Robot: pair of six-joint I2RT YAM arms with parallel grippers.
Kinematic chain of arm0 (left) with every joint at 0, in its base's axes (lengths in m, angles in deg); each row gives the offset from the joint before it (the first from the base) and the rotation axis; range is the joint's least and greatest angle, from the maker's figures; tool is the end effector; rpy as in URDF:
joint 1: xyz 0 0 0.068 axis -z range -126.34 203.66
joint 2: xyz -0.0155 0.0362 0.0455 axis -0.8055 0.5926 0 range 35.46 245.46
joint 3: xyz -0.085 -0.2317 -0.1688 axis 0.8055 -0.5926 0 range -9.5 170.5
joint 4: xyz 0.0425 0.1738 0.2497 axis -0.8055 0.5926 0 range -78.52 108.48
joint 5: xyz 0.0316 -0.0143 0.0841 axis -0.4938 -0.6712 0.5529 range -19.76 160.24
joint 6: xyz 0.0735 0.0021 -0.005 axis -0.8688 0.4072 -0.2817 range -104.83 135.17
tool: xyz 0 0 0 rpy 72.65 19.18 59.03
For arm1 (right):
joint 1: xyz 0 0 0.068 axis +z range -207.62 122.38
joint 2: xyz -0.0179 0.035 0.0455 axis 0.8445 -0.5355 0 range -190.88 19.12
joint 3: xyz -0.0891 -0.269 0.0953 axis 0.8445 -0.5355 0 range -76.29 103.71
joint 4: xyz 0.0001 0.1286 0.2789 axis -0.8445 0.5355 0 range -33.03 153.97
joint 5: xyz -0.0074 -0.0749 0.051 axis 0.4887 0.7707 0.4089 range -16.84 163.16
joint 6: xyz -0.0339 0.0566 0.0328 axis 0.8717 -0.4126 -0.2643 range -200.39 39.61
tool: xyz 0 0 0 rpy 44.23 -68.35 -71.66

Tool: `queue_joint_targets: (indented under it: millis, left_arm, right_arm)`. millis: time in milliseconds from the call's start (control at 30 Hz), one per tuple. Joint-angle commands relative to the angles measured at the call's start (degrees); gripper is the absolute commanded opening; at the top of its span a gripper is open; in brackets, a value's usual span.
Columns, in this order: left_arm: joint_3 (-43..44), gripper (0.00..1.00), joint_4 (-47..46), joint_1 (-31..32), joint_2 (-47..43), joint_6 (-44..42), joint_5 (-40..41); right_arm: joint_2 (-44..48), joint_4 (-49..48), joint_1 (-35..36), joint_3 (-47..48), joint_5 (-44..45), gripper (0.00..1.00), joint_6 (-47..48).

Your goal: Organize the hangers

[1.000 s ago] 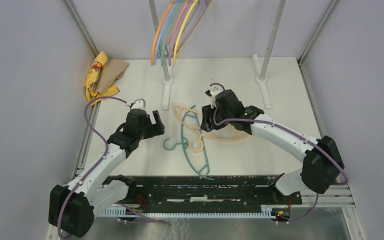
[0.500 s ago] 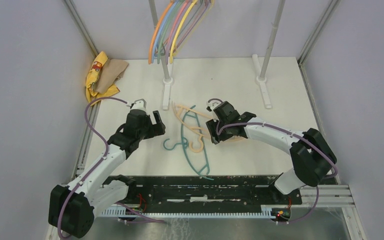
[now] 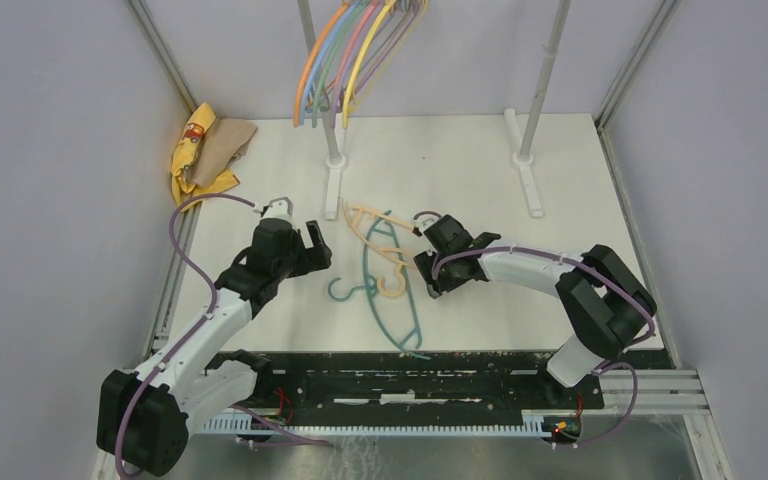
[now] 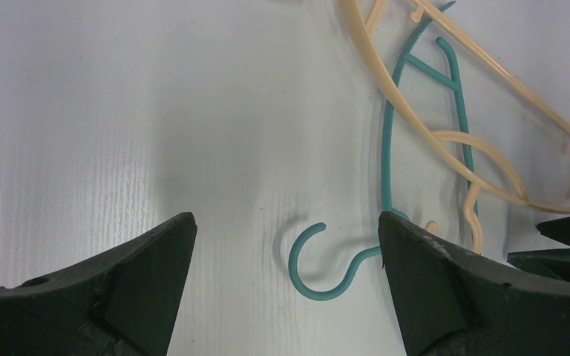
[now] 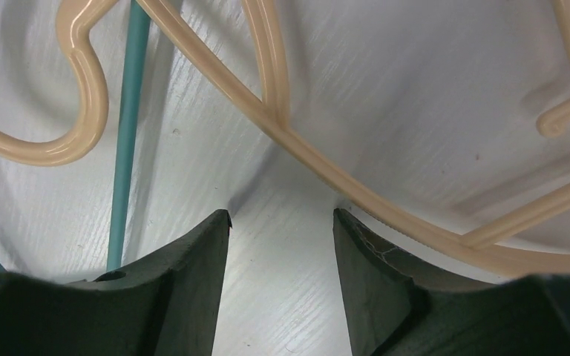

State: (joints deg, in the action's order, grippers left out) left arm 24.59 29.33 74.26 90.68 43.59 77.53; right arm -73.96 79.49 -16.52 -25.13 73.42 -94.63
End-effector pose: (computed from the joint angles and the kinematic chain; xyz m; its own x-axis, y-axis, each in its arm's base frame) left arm 0.2408 -0.0822 0.2177 -0.6401 -0.2639 -0.7216 -0.0545 0.9524 -0.2999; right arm 0.2657 0.2314 0.1303 -0.8203 -0.3893 -0.4190 -0.4686 0.8775 0.1023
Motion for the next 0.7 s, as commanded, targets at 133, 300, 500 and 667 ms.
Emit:
queue_joint_targets:
  millis: [133,300,500,667]
  left_arm:
    - [-0.25,0.99,-2.11,-0.22,-0.92,1.90,-0.30]
    - [-0.04,0.99,-2.27,-0.21,-0.72,1.90,-0.35]
    - [-0.16,0.99,-2.64,-0.22,-1.03,2.29,-0.90]
    - [-0.12,0.99,-2.50,-0.21,-1.14,2.31,-1.75]
  right_arm:
    - [8.55,5.14,0.29,1.04,0.45,0.64,0.65]
    - [13.34,12.54,1.66,5.52,0.20,0.75,4.17]
    - [7.44,13.16,1.57,9.35,3.70,0.77,9.86]
    - [1.15,8.29,1.58,9.41,7.60,0.75,12.65]
